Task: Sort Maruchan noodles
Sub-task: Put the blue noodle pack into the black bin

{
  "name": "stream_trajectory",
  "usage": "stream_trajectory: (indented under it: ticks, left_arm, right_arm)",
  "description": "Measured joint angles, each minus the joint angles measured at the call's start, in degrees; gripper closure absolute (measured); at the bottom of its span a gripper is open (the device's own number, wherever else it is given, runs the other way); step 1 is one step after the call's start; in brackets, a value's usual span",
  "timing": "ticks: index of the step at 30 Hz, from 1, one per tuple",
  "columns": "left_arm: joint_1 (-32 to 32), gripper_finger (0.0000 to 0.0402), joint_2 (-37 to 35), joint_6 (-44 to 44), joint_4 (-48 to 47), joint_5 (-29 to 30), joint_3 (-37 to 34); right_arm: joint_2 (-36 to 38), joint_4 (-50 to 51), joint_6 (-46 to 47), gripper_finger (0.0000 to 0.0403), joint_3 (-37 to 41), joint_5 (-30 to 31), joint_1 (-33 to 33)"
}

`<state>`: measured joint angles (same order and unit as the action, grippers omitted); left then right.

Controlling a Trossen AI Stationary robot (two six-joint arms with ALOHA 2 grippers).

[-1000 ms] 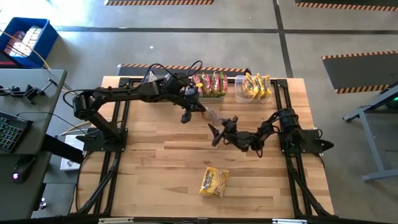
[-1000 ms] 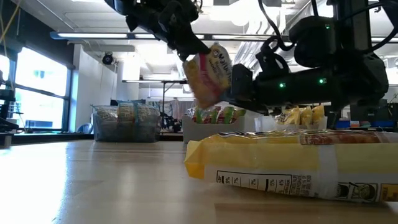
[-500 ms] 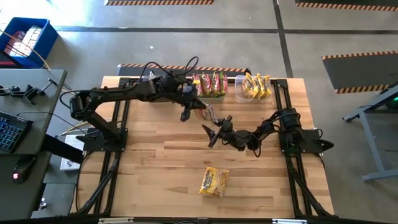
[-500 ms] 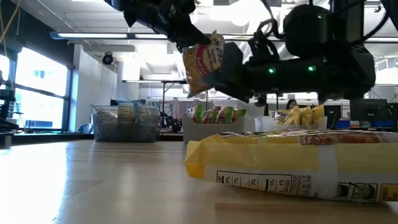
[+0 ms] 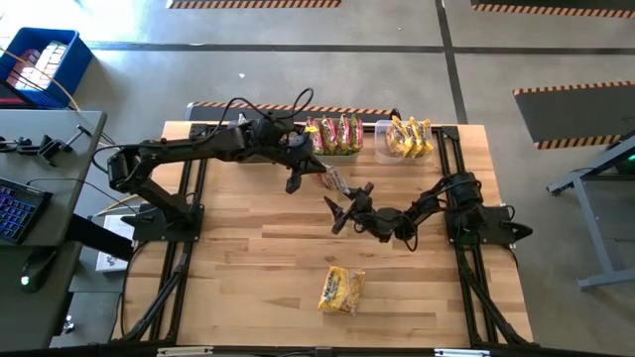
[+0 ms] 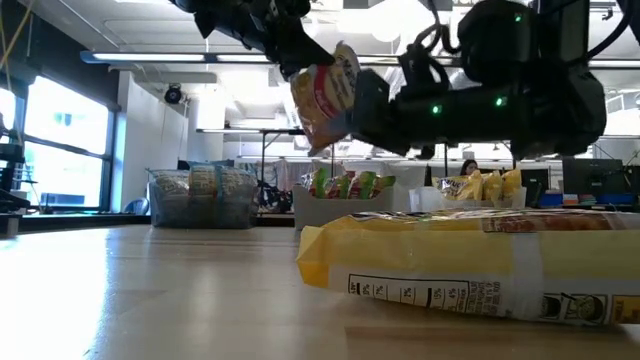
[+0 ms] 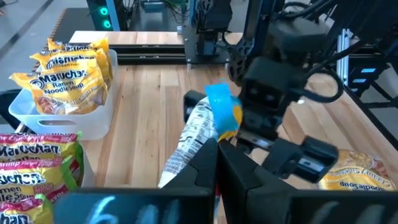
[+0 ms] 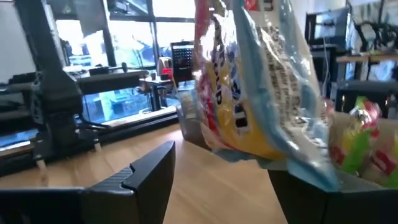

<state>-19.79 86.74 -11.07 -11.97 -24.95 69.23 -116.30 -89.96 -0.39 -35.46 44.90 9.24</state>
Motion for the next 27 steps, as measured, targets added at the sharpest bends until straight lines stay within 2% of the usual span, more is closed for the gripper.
stream_trajectory:
  ticks: [6,17,27]
  left_arm:
    - [-0.02,0.0401,-0.13,0.00,0.29,-0.11,0.02]
    - [0.04,0.0401,-0.43,0.35,-0.50,0.00,-0.04]
    - [0.76,0.0401,-0.73,0.37,-0.30,0.02,-0.09]
  right_arm:
    - [3.30,0.27,-5.97,0.0167,0.00,4.90,1.66]
    - [4.03,-0.16,-13.70,0.0167,0.01,12.13,3.96]
    - [4.06,-0.14,-11.67,0.0167,0.00,11.65,3.90]
